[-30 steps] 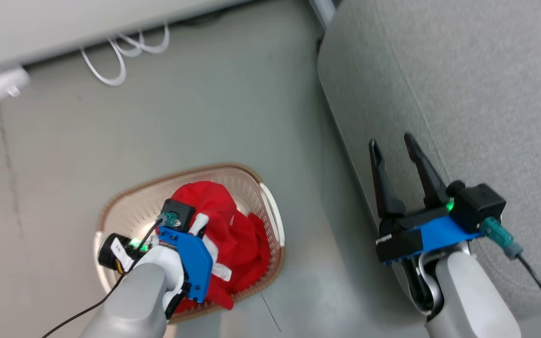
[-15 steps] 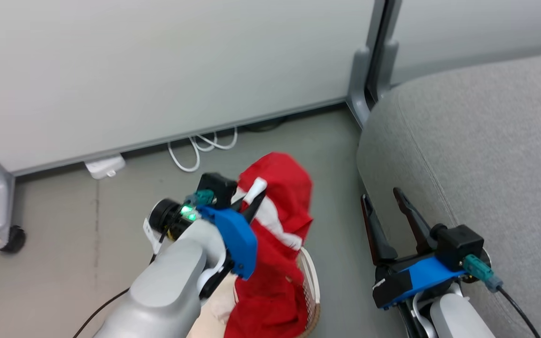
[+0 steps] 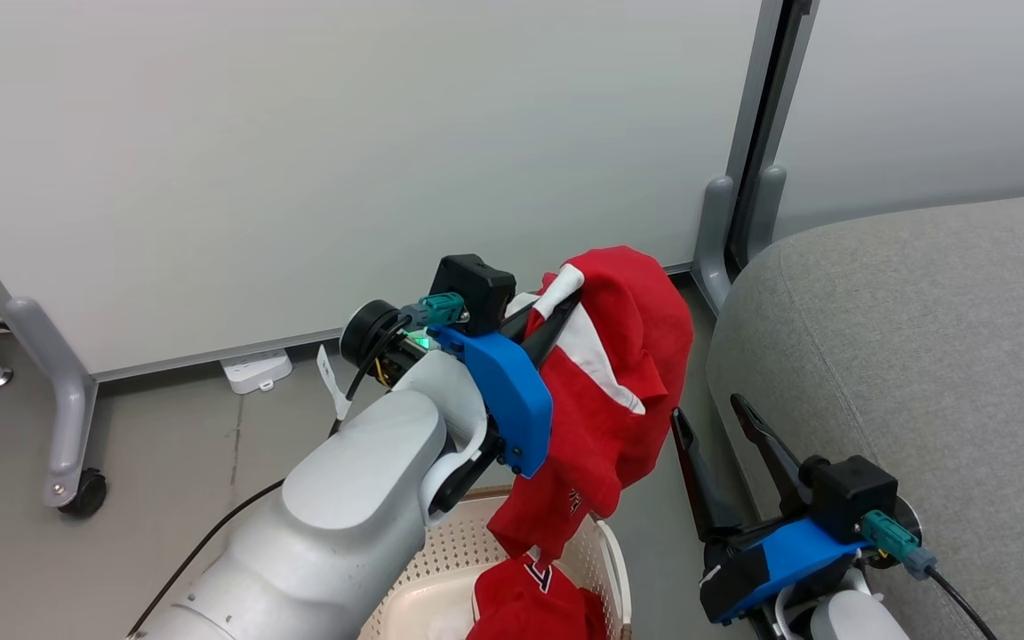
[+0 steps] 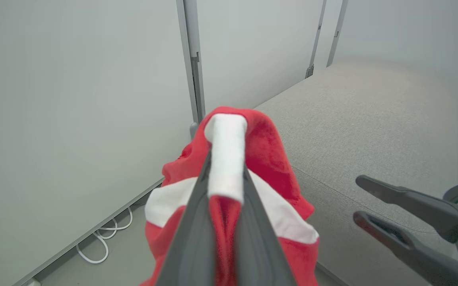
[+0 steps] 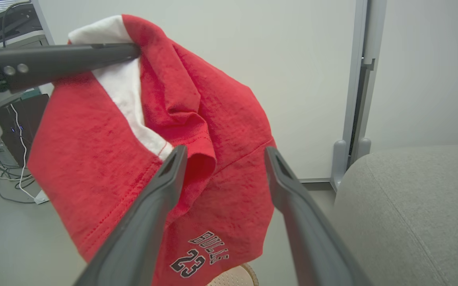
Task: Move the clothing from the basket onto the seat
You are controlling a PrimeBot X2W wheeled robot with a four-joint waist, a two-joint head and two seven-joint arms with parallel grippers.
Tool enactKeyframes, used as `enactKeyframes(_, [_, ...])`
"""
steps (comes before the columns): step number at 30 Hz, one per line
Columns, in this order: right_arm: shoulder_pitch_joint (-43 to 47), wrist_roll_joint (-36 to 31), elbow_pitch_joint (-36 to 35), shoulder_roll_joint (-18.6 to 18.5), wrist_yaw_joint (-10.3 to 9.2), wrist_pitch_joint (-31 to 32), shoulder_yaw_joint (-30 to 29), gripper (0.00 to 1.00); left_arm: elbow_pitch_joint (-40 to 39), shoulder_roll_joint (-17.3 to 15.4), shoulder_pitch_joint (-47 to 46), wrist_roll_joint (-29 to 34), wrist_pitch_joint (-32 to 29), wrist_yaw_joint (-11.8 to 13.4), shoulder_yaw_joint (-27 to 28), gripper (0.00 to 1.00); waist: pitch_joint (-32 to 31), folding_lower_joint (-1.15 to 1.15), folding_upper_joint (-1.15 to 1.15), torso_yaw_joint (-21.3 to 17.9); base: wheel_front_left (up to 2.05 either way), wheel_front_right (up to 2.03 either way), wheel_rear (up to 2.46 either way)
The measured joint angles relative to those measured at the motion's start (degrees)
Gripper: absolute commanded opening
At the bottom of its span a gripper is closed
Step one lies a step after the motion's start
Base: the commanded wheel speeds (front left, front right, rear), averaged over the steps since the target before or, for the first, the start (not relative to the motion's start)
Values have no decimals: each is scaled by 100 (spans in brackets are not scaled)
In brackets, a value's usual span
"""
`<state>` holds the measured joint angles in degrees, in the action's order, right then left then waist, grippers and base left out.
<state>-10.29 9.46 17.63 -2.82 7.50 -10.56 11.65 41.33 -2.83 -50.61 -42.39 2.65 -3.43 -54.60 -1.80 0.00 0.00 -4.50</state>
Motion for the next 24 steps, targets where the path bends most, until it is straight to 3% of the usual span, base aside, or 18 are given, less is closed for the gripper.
enactKeyframes(5, [62,-34,-97,0,0,79,74,100,35,0,-75,-256,67,77,-235,0,-73,0,0,-34,0,0,0])
enactKeyframes(24, [57,-79,-98,0,0,397,1472,100,278,-1,-364,-1087,377,256,-966,0,53,1,0,-18,0,0,0])
